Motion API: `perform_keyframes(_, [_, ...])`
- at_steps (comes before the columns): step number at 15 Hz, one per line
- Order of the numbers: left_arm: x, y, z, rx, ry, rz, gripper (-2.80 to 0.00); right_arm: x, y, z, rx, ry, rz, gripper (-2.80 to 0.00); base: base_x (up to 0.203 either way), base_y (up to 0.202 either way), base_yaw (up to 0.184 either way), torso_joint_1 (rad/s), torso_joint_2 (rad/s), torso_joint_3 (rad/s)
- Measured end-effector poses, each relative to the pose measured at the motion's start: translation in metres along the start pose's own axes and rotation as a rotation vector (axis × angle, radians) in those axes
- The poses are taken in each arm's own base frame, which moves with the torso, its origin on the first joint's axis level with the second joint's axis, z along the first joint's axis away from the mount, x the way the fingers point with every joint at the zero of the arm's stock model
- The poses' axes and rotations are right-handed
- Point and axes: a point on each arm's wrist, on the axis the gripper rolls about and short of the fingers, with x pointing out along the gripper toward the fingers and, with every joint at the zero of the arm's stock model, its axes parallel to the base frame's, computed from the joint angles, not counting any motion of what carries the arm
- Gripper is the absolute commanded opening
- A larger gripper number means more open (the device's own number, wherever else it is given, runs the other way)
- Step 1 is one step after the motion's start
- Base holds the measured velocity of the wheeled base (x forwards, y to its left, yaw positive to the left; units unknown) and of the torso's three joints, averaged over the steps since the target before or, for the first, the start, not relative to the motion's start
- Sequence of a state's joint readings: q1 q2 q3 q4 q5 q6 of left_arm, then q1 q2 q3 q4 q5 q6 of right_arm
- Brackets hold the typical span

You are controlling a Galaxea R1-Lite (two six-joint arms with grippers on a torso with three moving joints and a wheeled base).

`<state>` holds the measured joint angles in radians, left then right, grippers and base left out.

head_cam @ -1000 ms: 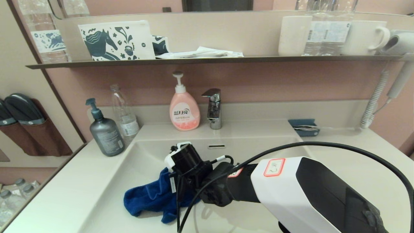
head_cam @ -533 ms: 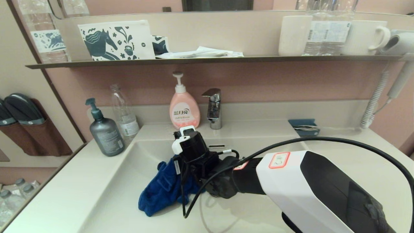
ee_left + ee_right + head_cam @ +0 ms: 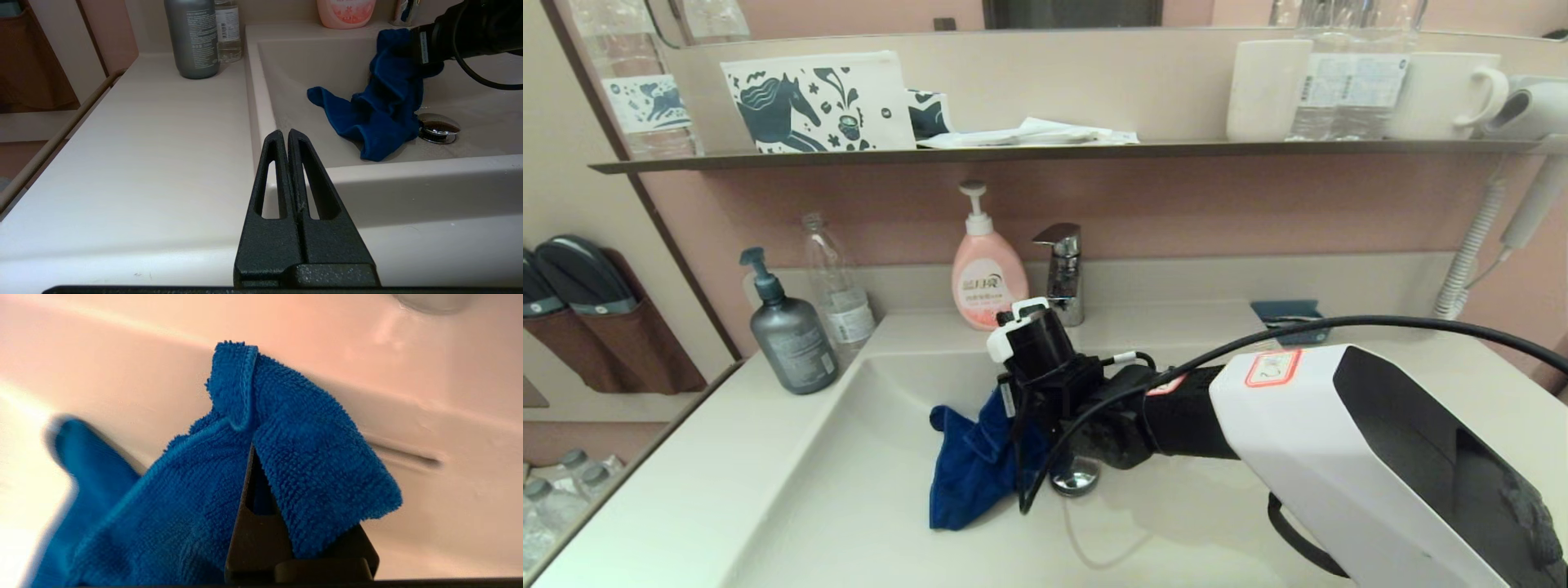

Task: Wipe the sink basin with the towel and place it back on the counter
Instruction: Wipe the sink

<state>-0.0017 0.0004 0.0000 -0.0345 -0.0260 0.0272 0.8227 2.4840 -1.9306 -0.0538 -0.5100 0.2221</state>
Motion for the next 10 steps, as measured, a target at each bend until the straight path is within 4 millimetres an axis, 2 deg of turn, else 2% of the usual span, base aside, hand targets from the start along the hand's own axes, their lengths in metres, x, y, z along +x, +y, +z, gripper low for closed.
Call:
perform_keyframes(4, [0.0,0.0,0.0,0.0,0.0,0.0,-2.8,-0.001,-0.028,0.002,-0.023,0.07,-0.09,-2.8,0.0,0.0,0.0,0.0,0.0,0.0])
perform_keyframes(10, [0.0,0.0,0.0,0.0,0.001,0.0,-2.8,-0.019,-0.078,0.015,0.015,0.086,-0.191,-2.8,0.0,0.0,0.0,0.0,0.0,0.0])
